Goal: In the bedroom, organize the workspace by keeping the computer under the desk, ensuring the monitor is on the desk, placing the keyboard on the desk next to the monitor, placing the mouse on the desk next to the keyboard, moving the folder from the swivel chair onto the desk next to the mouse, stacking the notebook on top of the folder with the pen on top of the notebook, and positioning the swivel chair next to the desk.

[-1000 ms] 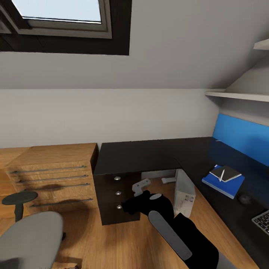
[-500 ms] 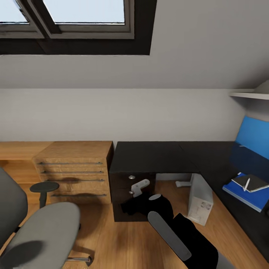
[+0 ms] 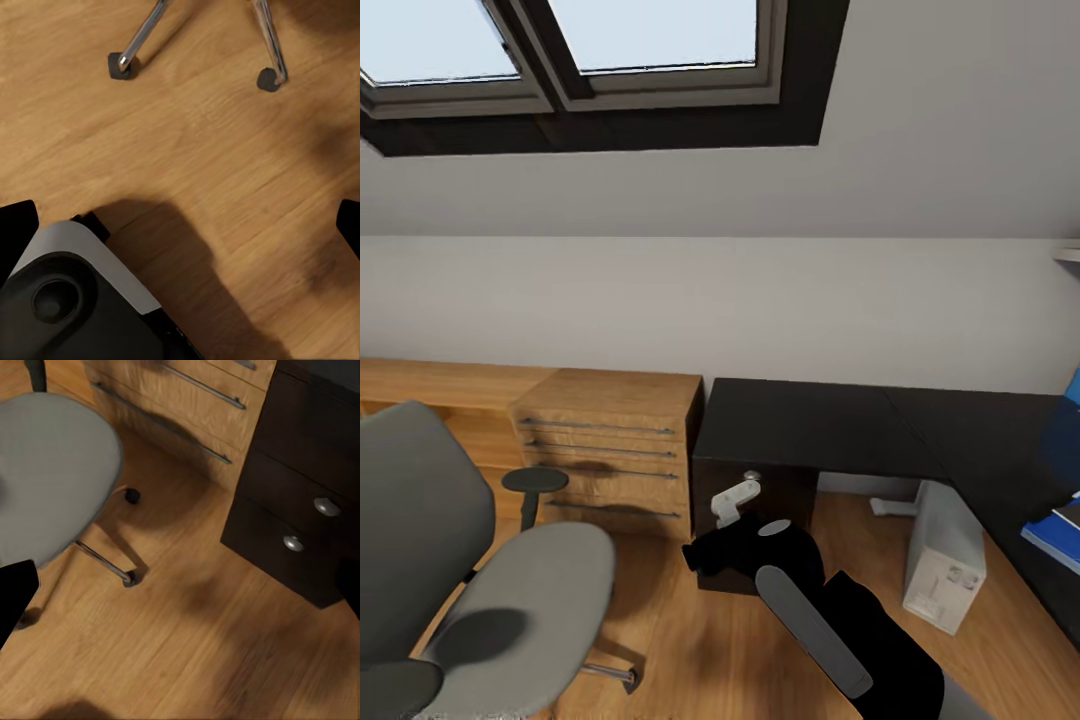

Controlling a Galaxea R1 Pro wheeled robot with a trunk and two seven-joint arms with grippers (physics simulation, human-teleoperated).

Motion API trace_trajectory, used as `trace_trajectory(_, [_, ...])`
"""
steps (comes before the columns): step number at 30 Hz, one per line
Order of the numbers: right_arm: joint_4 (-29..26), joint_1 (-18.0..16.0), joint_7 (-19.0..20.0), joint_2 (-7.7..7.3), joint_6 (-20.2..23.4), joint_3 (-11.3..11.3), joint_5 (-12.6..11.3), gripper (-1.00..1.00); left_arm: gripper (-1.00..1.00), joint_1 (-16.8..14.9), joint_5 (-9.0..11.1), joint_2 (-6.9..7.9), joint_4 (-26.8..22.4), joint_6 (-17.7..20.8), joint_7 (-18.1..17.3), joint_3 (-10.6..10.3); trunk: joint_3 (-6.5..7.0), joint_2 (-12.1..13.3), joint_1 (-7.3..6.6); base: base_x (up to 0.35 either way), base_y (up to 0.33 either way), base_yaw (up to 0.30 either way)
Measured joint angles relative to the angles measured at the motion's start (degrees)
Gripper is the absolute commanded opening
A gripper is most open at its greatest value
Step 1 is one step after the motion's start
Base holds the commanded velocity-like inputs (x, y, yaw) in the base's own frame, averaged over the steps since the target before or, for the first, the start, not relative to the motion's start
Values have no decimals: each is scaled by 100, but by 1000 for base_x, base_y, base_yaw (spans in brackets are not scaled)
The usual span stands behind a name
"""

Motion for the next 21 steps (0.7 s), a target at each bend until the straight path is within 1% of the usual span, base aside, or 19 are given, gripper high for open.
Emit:
trace_trajectory(11, [0,-1,5,2,0,0,0,100,100,0,9,25,24,1,-23,4,0,0,0,0,0,278])
trace_trajectory(14, [-1,-1,8,28,-2,16,-12,100,100,0,6,23,75,-8,-32,1,0,0,0,0,0,273])
trace_trajectory(15, [-1,-3,7,47,-5,100,-18,100,100,2,8,21,114,-12,-34,0,-2,0,0,0,0,203])
trace_trajectory(18, [1,-7,-3,23,-2,118,-4,100,100,0,13,20,129,-13,-40,-1,-7,0,0,0,0,100])
trace_trajectory(21, [35,-8,-24,37,-42,119,5,100,100,3,25,24,129,-13,-43,-1,-9,0,0,0,0,43])
